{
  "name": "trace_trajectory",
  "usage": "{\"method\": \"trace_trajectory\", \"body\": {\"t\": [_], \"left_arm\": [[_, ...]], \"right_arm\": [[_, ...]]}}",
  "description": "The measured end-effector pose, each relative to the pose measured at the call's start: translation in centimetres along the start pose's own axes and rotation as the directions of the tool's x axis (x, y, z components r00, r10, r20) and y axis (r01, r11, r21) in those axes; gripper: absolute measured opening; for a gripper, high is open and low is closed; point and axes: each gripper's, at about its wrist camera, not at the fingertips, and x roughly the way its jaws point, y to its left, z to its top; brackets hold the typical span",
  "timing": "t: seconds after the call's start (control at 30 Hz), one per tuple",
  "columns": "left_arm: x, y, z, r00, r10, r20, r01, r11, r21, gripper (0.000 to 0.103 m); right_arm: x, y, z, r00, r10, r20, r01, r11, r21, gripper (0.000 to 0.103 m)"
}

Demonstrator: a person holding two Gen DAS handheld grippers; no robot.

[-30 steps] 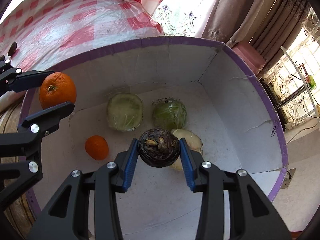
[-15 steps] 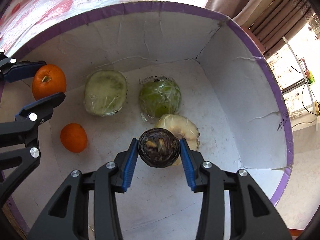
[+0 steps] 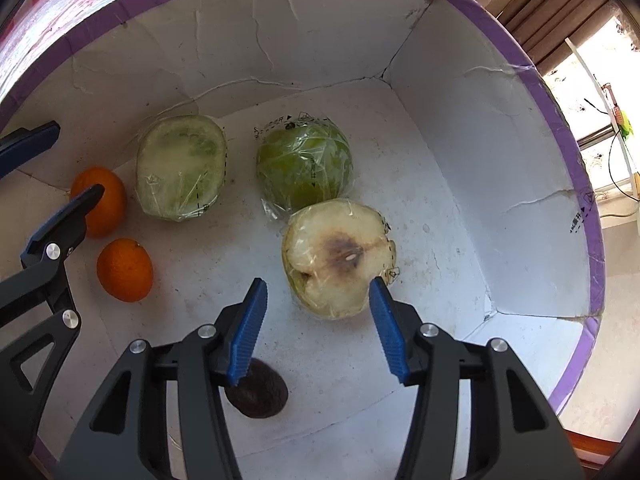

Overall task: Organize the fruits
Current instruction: 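Open both tools to drop the orange and dried fruit into the box, then move both tools back over the remaining fruits on the cloth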

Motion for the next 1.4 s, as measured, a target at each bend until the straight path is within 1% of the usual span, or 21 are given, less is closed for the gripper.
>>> {"method": "trace_trajectory", "body": {"t": [0.03, 0.07, 0.2, 0.27, 0.47, 0.63, 0.7, 0.8, 0.83, 0.93, 1.03, 1.07, 1.13, 1.2, 1.3, 1.33, 1.4], "left_arm": [[0.0, 0.0, 0.0, 1.000, 0.001, 0.000, -0.001, 1.000, 0.001, 0.048], [0.0, -0.1, -0.1, 1.000, -0.004, 0.002, 0.004, 1.000, 0.003, 0.054], [0.0, -0.1, 0.0, 1.000, -0.008, 0.006, 0.008, 1.000, -0.001, 0.054], [-0.1, -0.1, -0.1, 1.000, -0.014, 0.009, 0.014, 1.000, -0.004, 0.055], [-0.4, 0.0, -0.2, 0.999, -0.031, 0.030, 0.031, 0.999, -0.010, 0.057], [-0.9, 0.1, -0.4, 0.998, -0.040, 0.058, 0.041, 0.999, -0.016, 0.065], [-1.3, 0.1, -0.4, 0.996, -0.037, 0.077, 0.039, 0.999, -0.015, 0.068], [-2.3, 0.5, -0.6, 0.992, -0.040, 0.120, 0.044, 0.999, -0.029, 0.072], [-2.6, 0.6, -0.7, 0.990, -0.047, 0.136, 0.052, 0.998, -0.037, 0.074], [-3.4, 1.1, -0.9, 0.982, -0.055, 0.183, 0.066, 0.996, -0.055, 0.075], [-4.4, 1.6, -1.2, 0.972, -0.052, 0.230, 0.070, 0.995, -0.068, 0.075], [-4.8, 1.9, -1.3, 0.967, -0.051, 0.250, 0.072, 0.994, -0.078, 0.075], [-5.7, 2.5, -1.4, 0.956, -0.045, 0.289, 0.077, 0.992, -0.101, 0.078], [-6.6, 3.2, -1.8, 0.942, -0.043, 0.332, 0.091, 0.987, -0.129, 0.078], [-7.8, 4.6, -2.5, 0.923, -0.029, 0.383, 0.107, 0.977, -0.185, 0.078], [-8.1, 5.2, -2.7, 0.917, -0.020, 0.397, 0.111, 0.972, -0.206, 0.078], [-8.7, 6.3, -3.1, 0.908, 0.002, 0.418, 0.113, 0.962, -0.249, 0.079]], "right_arm": [[0.1, 0.0, 0.0, 1.000, 0.003, -0.001, -0.003, 1.000, 0.000, 0.059], [0.1, 0.0, 0.0, 1.000, 0.005, 0.000, -0.005, 1.000, 0.001, 0.060], [-0.2, 0.1, -0.1, 1.000, 0.004, 0.005, -0.004, 1.000, 0.000, 0.066], [-0.4, 0.0, -0.1, 1.000, 0.005, 0.009, -0.005, 1.000, -0.001, 0.071], [-1.2, 0.1, 0.1, 1.000, 0.005, 0.029, -0.005, 1.000, -0.003, 0.077], [-2.1, -0.6, 0.3, 0.998, 0.022, 0.059, -0.024, 0.999, 0.026, 0.079], [-2.4, -1.1, 0.3, 0.997, 0.026, 0.068, -0.029, 0.999, 0.040, 0.079], [-3.3, -1.8, 0.4, 0.994, 0.053, 0.092, -0.058, 0.996, 0.061, 0.079], [-3.6, -2.0, 0.4, 0.993, 0.063, 0.101, -0.070, 0.995, 0.068, 0.079], [-4.9, -2.6, 0.4, 0.990, 0.068, 0.124, -0.078, 0.994, 0.073, 0.082], [-6.7, -3.2, 0.4, 0.984, 0.098, 0.151, -0.110, 0.991, 0.071, 0.082], [-7.3, -3.3, 0.4, 0.981, 0.098, 0.165, -0.111, 0.991, 0.073, 0.082], [-8.6, -3.7, 0.5, 0.976, 0.098, 0.192, -0.115, 0.990, 0.078, 0.082], [-10.0, -3.3, 0.2, 0.967, 0.108, 0.229, -0.129, 0.988, 0.080, 0.082], [-12.5, -2.5, 0.0, 0.944, 0.116, 0.309, -0.148, 0.986, 0.081, 0.083], [-13.3, -2.6, 0.0, 0.933, 0.126, 0.337, -0.163, 0.983, 0.084, 0.086], [-14.7, -2.7, -0.1, 0.904, 0.143, 0.402, -0.194, 0.977, 0.089, 0.088]]}}
